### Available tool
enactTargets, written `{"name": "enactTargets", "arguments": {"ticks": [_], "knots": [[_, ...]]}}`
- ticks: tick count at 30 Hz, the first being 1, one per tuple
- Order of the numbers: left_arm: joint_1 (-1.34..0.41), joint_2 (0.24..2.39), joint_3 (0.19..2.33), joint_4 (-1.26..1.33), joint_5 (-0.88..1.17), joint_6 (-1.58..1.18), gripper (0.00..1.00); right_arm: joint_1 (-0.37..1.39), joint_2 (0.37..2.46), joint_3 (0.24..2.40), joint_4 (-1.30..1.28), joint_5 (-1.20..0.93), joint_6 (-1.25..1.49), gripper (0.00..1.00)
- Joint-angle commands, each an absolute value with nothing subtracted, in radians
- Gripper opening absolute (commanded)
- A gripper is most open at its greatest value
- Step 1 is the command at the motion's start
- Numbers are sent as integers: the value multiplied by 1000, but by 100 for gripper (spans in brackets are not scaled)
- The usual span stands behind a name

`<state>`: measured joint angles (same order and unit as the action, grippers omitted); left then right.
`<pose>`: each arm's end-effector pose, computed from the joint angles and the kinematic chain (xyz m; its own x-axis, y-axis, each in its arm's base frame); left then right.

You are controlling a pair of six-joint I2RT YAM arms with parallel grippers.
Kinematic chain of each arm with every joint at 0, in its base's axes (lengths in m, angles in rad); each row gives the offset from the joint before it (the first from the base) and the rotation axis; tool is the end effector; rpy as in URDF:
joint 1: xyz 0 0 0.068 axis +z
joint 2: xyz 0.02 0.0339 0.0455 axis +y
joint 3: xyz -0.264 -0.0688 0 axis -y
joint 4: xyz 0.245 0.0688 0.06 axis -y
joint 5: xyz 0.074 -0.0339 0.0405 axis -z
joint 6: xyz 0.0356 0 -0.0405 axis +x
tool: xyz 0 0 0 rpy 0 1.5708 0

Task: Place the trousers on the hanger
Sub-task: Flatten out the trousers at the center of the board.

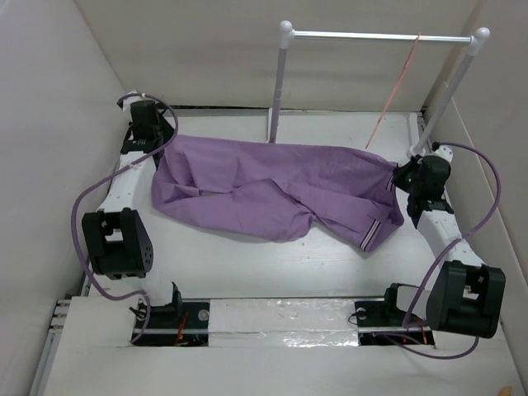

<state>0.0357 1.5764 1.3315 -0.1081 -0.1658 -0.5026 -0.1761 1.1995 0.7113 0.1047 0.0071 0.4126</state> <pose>0.3757 0.0193 0.3386 -0.2113 -0.4829 -0.8498 -0.3329 0.8530 -0.4020 0.2661 -0.0476 0.2566 -0.2646 0.4544 -0.8506 0.3141 0.8745 0.3694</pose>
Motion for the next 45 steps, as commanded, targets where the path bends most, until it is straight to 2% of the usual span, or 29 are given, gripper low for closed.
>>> {"name": "enactTargets", "arguments": {"ticks": [1, 2, 3, 5, 9, 11, 14, 15, 16, 18, 20, 21, 25, 29, 31, 32, 33, 36, 41, 45], "knots": [[40, 1672, 1417, -115, -63, -447, 36, -181, 1207, 718, 192, 8, 419, 0], [40, 1692, 1434, -126, -55, -430, 42, -181, 1213, 721, 190, 8, 419, 0], [40, 1707, 1460, -150, -54, -428, 55, -181, 1218, 726, 192, 8, 420, 0], [40, 1730, 1459, -163, -77, -426, 63, -181, 1224, 744, 184, 8, 422, 0], [63, 1735, 1402, -169, -233, -465, 60, -181, 1210, 755, 169, 12, 420, 0], [104, 1758, 1367, -163, -232, -479, 59, -181, 1192, 750, 170, 8, 417, 0], [135, 1834, 1381, -215, -251, -497, 52, -181, 1161, 726, 183, 8, 410, 0], [147, 1854, 1390, -250, -270, -502, 42, -181, 1152, 709, 193, 12, 408, 0], [147, 1891, 1402, -264, -299, -502, 37, -181, 1138, 703, 199, 15, 408, 0], [184, 1920, 1402, -282, -301, -505, 32, -181, 1126, 695, 204, 8, 410, 0], [204, 1953, 1401, -285, -256, -496, 34, -181, 1117, 693, 206, -32, 411, 0], [219, 1963, 1402, -299, -241, -486, 40, -181, 1115, 692, 207, -38, 411, 0], [219, 2055, 1460, -376, -221, -436, 55, -181, 1115, 684, 215, -54, 416, 0], [229, 2060, 1428, -380, -219, -416, 55, -181, 1111, 661, 250, -74, 428, 0], [229, 2063, 1413, -385, -213, -408, 40, -181, 1111, 654, 262, -80, 437, 0], [229, 2059, 1405, -388, -218, -408, 24, -181, 1109, 650, 268, -83, 439, 0], [241, 2049, 1401, -402, -227, -419, 0, -190, 1109, 644, 279, -81, 442, 0], [296, 1939, 1350, -388, -256, -446, 0, -190, 1120, 638, 304, -72, 443, 0], [480, 1538, 1188, -306, -97, -558, 0, -190, 1155, 637, 340, -101, 469, 0], [482, 1312, 1164, -322, -120, -629, 0, -204, 1166, 647, 344, -84, 482, 0]]}}
